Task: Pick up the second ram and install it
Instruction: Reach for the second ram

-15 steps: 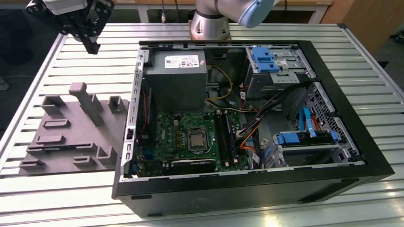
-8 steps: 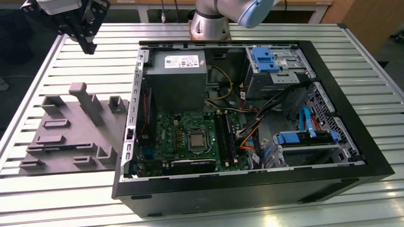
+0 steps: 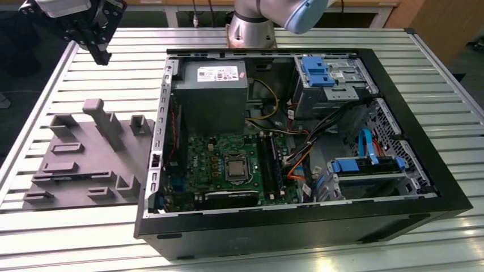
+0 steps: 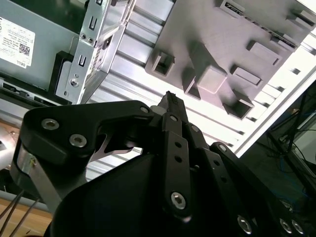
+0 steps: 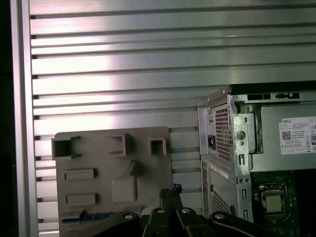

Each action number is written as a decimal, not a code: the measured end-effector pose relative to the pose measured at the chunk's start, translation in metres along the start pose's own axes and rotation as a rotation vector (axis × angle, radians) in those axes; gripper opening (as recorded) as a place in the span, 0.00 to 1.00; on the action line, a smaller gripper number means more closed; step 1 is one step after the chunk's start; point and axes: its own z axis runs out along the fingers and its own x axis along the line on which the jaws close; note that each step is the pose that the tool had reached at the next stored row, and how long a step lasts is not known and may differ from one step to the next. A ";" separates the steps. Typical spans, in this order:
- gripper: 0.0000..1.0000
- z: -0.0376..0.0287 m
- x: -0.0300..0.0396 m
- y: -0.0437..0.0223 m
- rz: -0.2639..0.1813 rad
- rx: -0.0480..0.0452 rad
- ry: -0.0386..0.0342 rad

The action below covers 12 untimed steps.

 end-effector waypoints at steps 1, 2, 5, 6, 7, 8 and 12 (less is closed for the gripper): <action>0.11 0.0000 0.0007 -0.0001 0.000 0.0000 0.0000; 0.11 -0.0001 0.0015 -0.0001 0.000 0.0001 0.0001; 0.11 -0.0001 0.0037 -0.0003 0.000 0.0000 0.0000; 0.11 -0.0001 0.0043 -0.0003 0.000 0.0000 0.0000; 0.11 -0.0002 0.0050 -0.0004 0.000 0.0000 0.0000; 0.11 -0.0002 0.0057 -0.0005 0.000 0.0000 0.0001; 0.11 -0.0003 0.0086 -0.0007 0.000 0.0000 0.0000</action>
